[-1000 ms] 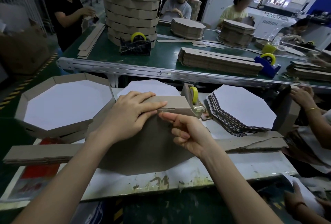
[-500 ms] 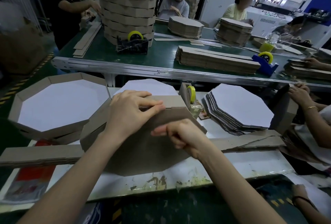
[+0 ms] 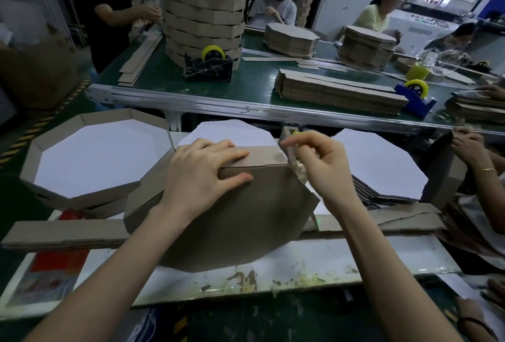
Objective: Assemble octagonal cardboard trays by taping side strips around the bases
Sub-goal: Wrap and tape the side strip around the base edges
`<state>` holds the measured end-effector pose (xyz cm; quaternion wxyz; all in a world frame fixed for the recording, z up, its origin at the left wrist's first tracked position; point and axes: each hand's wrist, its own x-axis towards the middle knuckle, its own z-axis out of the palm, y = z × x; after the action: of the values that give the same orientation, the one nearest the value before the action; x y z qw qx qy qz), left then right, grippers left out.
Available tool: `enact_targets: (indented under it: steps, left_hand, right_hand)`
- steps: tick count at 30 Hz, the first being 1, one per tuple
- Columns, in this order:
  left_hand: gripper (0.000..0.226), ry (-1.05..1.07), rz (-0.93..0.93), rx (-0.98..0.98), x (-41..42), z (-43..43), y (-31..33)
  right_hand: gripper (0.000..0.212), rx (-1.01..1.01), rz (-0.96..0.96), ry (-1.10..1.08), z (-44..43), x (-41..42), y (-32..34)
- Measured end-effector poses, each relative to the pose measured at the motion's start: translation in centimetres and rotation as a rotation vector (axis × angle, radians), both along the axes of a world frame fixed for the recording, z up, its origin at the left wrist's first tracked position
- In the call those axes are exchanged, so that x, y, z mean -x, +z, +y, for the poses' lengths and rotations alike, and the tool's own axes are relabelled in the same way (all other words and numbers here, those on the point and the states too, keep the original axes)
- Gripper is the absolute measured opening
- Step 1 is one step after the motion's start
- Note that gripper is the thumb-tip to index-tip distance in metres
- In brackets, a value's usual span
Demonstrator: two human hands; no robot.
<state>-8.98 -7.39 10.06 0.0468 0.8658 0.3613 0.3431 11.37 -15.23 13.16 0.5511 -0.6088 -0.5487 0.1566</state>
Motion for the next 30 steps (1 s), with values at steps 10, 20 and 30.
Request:
enact_targets:
  steps: [10, 20, 30]
  left_hand:
    - [0.092, 0.061, 0.386, 0.062, 0.4, 0.0, 0.9]
    - [0.097, -0.014, 0.54, -0.009, -4.2, 0.8, 2.4]
    - [0.088, -0.066, 0.126, 0.023, 2.2, 0.0, 1.0]
  right_hand:
    - [0.051, 0.242, -0.398, 0.217, 1.9, 0.1, -1.1]
    - [0.031, 0.316, -0.125, 0.227, 1.4, -2.3, -1.1]
    - [0.037, 0.535, -0.153, 0.367, 1.4, -4.9, 0.9]
